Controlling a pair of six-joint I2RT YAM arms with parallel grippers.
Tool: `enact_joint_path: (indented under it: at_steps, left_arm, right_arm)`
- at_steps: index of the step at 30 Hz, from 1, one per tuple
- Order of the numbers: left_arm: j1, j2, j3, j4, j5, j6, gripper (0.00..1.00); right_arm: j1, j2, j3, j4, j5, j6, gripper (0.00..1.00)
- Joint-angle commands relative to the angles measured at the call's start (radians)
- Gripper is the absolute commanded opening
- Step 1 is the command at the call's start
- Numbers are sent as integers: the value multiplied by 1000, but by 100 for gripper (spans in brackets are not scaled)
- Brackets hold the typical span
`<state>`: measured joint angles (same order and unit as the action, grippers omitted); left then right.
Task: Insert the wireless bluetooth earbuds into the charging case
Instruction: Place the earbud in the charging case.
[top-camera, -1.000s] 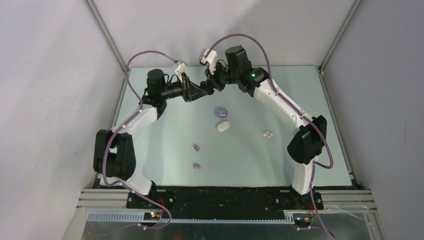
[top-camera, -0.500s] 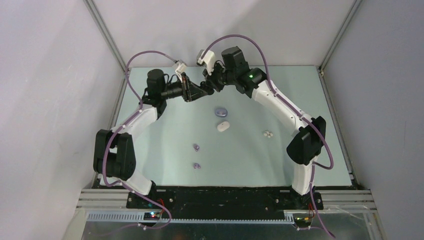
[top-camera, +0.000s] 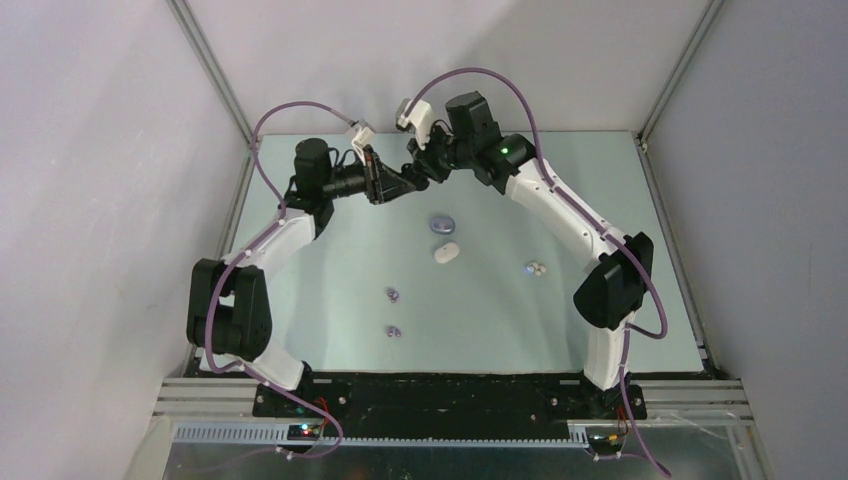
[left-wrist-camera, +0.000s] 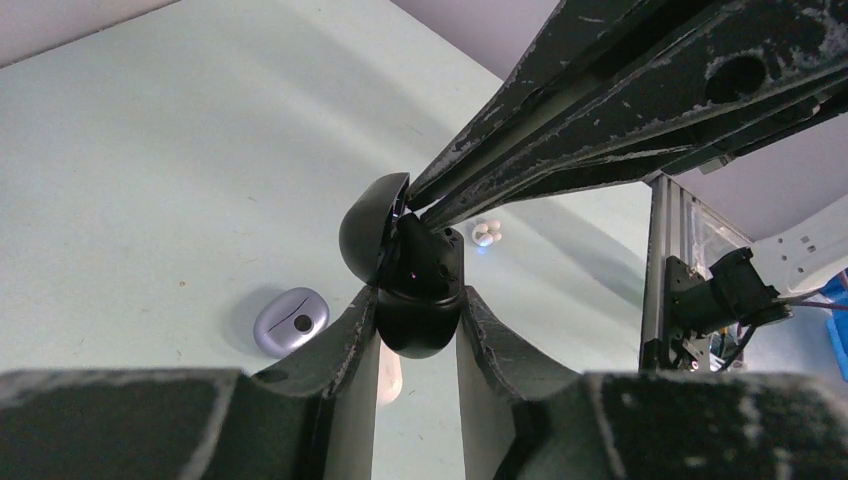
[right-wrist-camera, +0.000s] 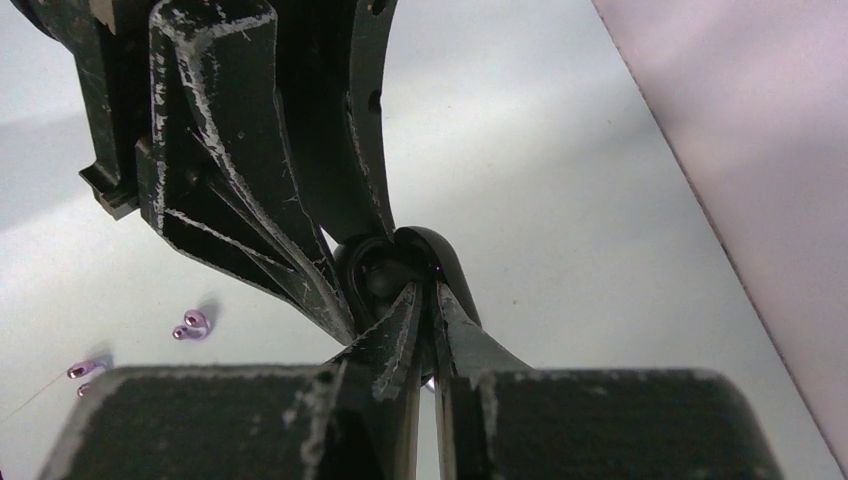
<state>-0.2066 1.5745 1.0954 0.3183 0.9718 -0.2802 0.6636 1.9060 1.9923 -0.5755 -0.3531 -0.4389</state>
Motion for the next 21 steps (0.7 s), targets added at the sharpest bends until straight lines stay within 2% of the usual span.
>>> enact_joint_path:
  at_steps: [1, 13, 21]
  left_arm:
    - [-2, -34, 38, 48, -8, 13, 0]
    - [-2, -27, 43, 46, -3, 12, 0]
    - [-2, -24, 48, 44, 3, 15, 0]
  right_arm:
    - [-1, -31, 30, -70, -58, -18, 13]
    - [-7, 1, 55, -69, -112, 23, 18]
    - [-16, 4, 63, -82, -146, 20, 34]
